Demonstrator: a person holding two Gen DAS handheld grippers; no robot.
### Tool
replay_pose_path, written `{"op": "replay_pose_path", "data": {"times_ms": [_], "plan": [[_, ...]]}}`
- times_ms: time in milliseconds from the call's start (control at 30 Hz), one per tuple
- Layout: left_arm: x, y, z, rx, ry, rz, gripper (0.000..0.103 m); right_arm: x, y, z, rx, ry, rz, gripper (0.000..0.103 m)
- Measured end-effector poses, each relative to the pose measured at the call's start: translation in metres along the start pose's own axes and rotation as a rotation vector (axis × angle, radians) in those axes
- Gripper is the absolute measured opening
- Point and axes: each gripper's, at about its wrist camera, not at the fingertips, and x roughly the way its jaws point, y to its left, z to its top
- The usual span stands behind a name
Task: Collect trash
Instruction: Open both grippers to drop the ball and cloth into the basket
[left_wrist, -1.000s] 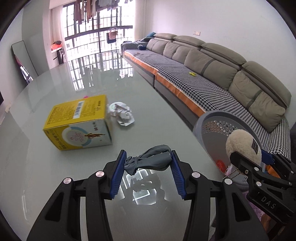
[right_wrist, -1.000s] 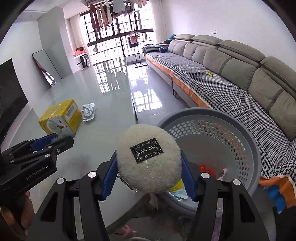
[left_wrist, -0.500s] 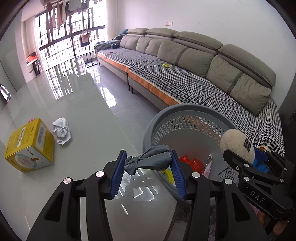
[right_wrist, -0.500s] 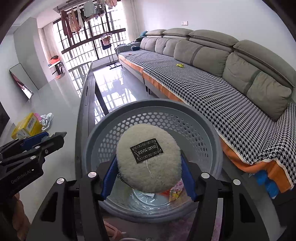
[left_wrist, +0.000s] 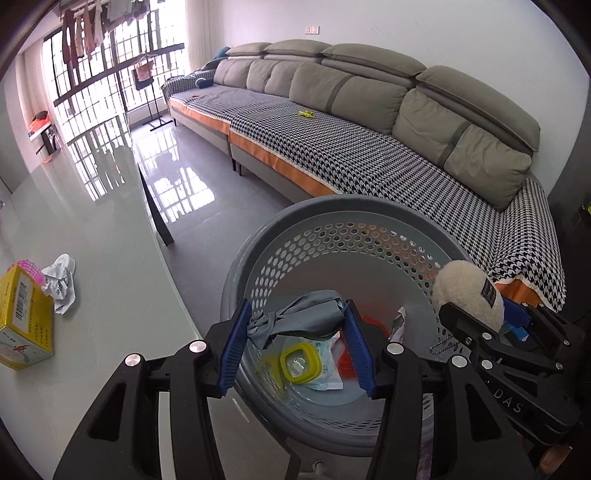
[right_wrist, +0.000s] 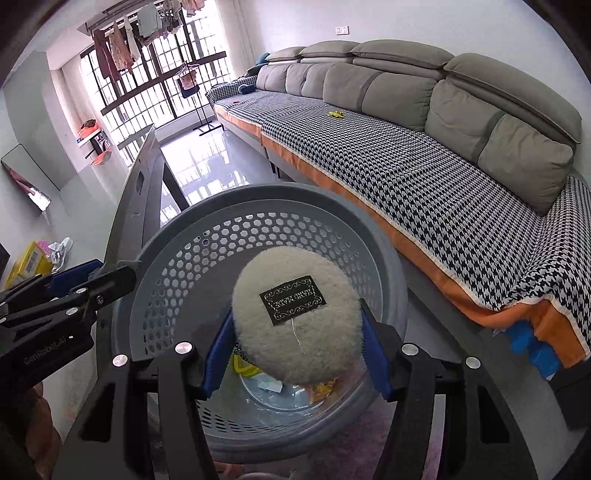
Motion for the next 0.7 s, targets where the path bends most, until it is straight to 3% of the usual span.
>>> {"op": "replay_pose_path", "data": {"times_ms": [300, 700], "plan": [[0.0004, -0.0019, 0.0021, -0.005, -0.005, 0.017, 0.064, -0.0014, -0.002, 0.0001, 0.001, -0.013, 0.005, 0.067], [-0.0057, 0.0043, 0.0007, -0.018, -0.013, 0.021, 0.064, -0.0033, 0.0052, 0.0006, -0.007, -0.009, 0.005, 0.067]]}}
